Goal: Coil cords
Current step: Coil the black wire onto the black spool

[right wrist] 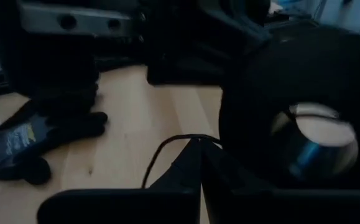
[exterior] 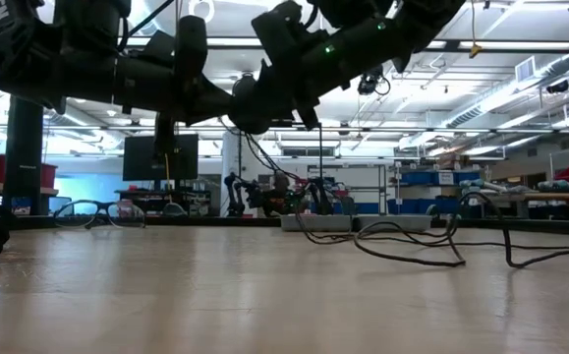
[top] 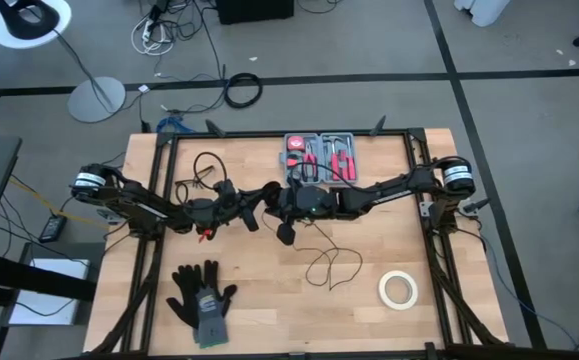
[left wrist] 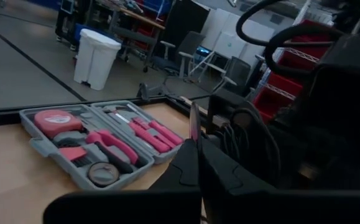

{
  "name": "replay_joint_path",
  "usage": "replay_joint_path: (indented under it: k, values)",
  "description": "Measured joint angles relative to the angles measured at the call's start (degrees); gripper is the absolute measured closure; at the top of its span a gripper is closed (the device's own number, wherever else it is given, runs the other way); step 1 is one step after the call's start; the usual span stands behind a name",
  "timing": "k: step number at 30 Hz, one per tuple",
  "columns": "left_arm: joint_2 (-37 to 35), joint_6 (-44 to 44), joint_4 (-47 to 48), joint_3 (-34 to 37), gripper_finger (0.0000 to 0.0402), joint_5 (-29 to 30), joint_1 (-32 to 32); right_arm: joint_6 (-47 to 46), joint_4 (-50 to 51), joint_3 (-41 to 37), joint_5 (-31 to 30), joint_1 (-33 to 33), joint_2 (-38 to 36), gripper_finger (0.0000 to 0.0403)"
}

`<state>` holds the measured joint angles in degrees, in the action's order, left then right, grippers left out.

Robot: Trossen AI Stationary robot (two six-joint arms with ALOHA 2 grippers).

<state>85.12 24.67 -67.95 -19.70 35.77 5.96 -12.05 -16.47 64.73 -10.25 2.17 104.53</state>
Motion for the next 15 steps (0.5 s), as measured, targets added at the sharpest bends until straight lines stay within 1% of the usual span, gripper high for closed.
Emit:
replay_joint_path:
  k: [4, 7, 10, 12, 15]
  values:
    - [0.00, 0.00, -0.22, 0.00, 0.0401, -0.48, 0.02, -2.14, 3.92, 0.03, -0.42, -0.03, 0.16, 0.0401]
    - [-0.02, 0.04, -0.69, -0.02, 0.0401, -0.56, 0.04, -3.78, 10.70, 0.00, -1.40, -0.11, 0.33, 0.0401]
    - [-0.02, -0.08, -1.17, -0.02, 0.0401, -0.57, 0.04, -4.87, 15.50, 0.00, -5.04, 0.40, 0.33, 0.0402]
    - [-0.02, -0.16, -1.32, -0.02, 0.0401, -0.54, 0.04, -4.87, 17.09, 0.00, -6.45, 1.00, 0.33, 0.0402]
    - [-0.02, -0.20, -1.37, -0.02, 0.0401, -0.53, 0.04, -4.86, 18.07, 0.00, -6.63, 1.62, 0.34, 0.0402]
